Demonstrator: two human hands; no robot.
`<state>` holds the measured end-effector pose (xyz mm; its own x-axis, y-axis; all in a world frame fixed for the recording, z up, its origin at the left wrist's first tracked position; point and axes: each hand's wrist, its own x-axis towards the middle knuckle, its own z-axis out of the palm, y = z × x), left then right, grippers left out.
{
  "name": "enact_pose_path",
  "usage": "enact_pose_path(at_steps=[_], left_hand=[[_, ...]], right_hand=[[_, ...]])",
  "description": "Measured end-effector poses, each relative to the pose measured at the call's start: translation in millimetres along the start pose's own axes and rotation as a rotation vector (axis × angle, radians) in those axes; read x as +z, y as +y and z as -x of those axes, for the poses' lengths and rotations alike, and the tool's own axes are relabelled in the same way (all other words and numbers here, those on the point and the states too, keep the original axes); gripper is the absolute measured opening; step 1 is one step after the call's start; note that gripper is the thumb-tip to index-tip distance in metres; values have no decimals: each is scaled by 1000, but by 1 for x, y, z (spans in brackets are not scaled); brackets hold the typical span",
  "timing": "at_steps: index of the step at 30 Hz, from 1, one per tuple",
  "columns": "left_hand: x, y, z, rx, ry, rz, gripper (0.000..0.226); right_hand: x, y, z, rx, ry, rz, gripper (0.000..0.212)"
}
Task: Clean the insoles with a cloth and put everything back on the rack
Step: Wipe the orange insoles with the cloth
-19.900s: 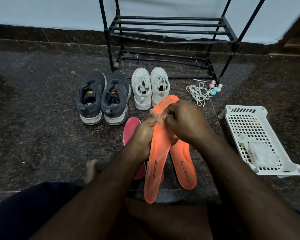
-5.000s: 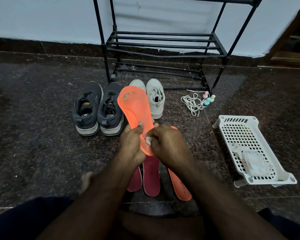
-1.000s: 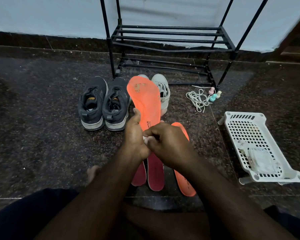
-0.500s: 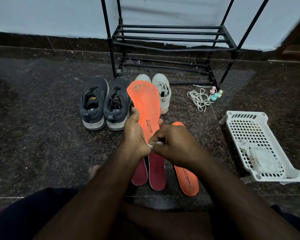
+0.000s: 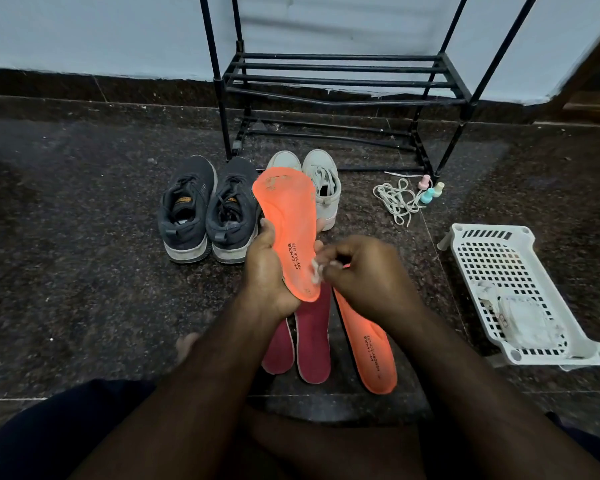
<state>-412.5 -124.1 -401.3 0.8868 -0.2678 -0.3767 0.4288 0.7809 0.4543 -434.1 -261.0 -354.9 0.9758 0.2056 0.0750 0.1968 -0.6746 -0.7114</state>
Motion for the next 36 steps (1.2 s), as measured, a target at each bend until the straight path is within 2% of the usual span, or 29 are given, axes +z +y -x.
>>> enact_pose_path(at_steps=[2,6,10,12,14,17,20,22,24,26,29,31,34,36], left_hand=[[1,-1,-1,19,14,5,83],[0,-4,-1,11,60,7,85],[0,-3,-4,50,81,36,88],[1,-2,-2,28,42,29,89],[-2,-1,-2,23,6,10,90],[-4,-2,-5,62,15,38,87],[-5,1,-9,116,85,99,82],[-4,2,-7,81,89,71,87],[-1,-1,-5,43,56,24,90],[2,-5,-2,30,28,-4,90],[2,-8,0,17,27,-37,88],[2,-9,0,12,32,-57,89],[1,-7,-1,22,71,-60,89],[2,-7,-2,-4,50,-18,87]], right_hand=[[3,-3,-1,-5,29,-14,16],[15,-9,5,-27,-130,185,29],[7,-11,7,40,-212,52,15],[1,-10,6,58,-127,-38,15],[4,-5,2,54,-12,17,18],[16,-2,5,99,-79,109,16],[22,-5,7,151,-219,-156,16],[18,-8,6,163,-214,-308,20],[12,-3,0,126,-80,-269,21],[8,2,-4,86,-11,-127,24],[11,5,-4,41,-39,72,29],[14,1,-1,21,-90,111,24],[15,-5,3,-7,-192,57,14],[13,-5,3,-18,-136,-38,12]])
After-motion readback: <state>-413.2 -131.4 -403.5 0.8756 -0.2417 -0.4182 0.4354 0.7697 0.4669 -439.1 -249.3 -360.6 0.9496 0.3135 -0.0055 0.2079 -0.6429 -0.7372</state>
